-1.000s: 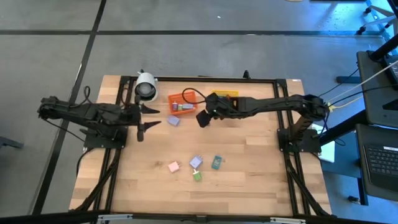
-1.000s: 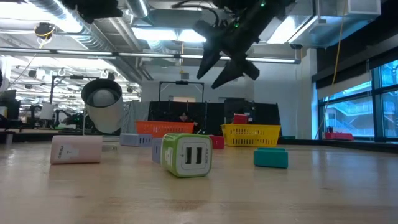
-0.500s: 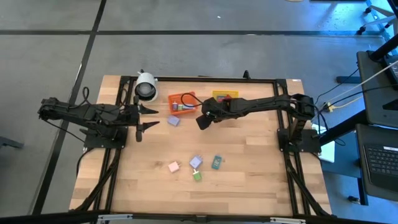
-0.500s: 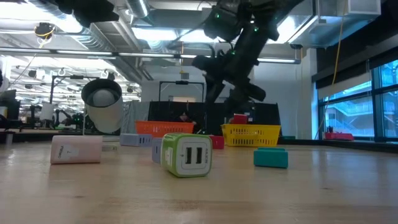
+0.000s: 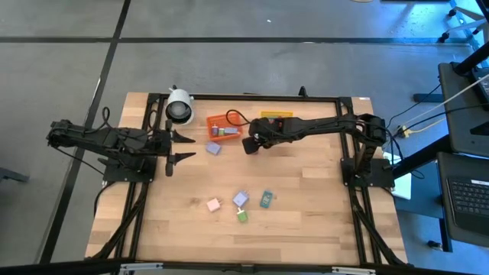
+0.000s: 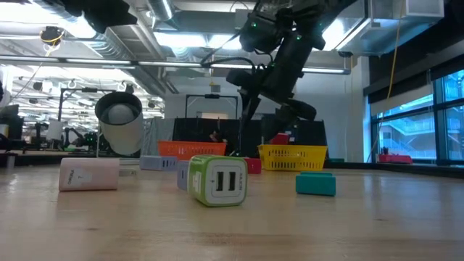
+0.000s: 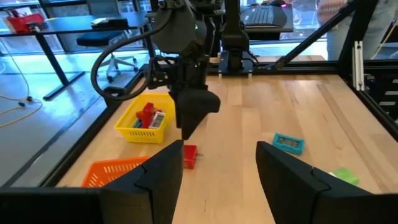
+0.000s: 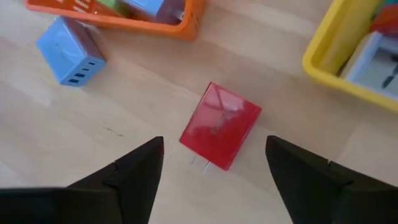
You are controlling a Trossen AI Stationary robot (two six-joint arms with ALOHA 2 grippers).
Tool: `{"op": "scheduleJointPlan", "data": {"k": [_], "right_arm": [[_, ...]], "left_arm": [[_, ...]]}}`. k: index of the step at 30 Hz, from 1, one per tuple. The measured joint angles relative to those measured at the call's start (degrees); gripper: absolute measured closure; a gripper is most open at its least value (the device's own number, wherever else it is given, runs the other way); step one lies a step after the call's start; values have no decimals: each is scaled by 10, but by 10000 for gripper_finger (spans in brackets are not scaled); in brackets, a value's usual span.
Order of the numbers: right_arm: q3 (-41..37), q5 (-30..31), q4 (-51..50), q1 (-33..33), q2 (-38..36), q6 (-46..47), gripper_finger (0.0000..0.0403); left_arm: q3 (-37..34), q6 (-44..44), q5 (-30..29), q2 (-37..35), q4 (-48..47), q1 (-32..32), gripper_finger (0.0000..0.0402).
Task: Pick & Place Office items
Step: Put the red charger adapter into the orange bin
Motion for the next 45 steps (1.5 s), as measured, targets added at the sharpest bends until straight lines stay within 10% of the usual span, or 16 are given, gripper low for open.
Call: {"op": "scheduleJointPlan", "data": {"k": [45], "right_arm": [[0, -71, 58, -33, 81, 119, 122]], "left_arm": [[0, -2, 30, 29, -32, 0, 206]]}}
